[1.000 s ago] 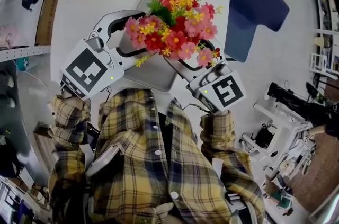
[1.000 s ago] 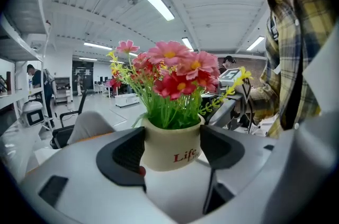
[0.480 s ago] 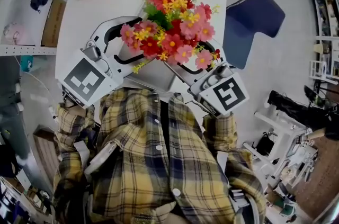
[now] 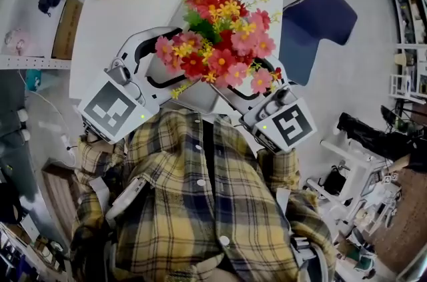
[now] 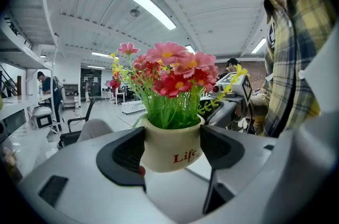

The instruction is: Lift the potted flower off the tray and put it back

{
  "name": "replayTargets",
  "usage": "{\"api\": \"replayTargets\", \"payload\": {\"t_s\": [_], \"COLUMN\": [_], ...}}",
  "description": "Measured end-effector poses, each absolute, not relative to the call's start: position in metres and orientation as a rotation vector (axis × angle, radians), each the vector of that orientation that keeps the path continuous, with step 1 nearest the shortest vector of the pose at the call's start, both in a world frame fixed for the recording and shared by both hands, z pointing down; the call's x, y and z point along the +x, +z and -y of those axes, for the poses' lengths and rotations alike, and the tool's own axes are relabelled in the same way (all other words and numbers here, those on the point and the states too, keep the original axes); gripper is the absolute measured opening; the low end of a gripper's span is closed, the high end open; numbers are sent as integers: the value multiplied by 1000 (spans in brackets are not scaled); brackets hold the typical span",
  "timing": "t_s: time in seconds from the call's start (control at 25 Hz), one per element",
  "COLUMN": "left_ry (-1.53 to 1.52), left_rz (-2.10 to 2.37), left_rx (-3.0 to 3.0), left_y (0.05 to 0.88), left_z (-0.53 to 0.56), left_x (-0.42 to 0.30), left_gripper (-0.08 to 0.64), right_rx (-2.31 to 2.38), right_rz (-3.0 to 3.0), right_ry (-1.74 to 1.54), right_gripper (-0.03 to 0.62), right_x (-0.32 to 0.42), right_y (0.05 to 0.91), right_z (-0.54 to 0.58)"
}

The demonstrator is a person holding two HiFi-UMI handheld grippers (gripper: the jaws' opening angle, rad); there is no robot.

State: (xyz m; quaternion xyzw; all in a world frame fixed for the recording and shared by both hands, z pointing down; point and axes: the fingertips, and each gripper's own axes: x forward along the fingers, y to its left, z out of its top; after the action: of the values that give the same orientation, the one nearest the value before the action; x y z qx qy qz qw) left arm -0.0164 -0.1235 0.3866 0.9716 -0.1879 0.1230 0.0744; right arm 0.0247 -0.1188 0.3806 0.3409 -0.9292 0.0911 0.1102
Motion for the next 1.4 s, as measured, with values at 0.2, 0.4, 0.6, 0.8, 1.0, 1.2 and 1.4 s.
{"api": "replayTargets", "payload": {"t_s": [0.2,0.4,0.6,0.8,1.0,1.2,1.4], "left_ry": [362,352,355,345,343,342,336], "left_rz": [564,568,574,584,582,575,570], "left_rx": [2917,2918,2919,2913,2909,2912,2917], "left_y": [386,385,383,383,383,382,378], "left_z": [124,124,122,123,123,123,121], "left_x": [-17,-16,-16,-17,-17,-16,-18], "left_gripper": [339,339,339,339,339,339,339], "right_rx": [1004,1003,1006,997,1004,1014,1026], "right_rz": [2696,2680,2686,2685,2690,2685,2690], "right_ry": [254,245,247,263,252,251,257], "right_gripper": [348,348,348,348,348,348,348], "right_x": [28,30,31,29,30,31,28], "right_y": [385,386,385,385,384,383,379], "right_z": [118,118,116,116,117,117,116]}}
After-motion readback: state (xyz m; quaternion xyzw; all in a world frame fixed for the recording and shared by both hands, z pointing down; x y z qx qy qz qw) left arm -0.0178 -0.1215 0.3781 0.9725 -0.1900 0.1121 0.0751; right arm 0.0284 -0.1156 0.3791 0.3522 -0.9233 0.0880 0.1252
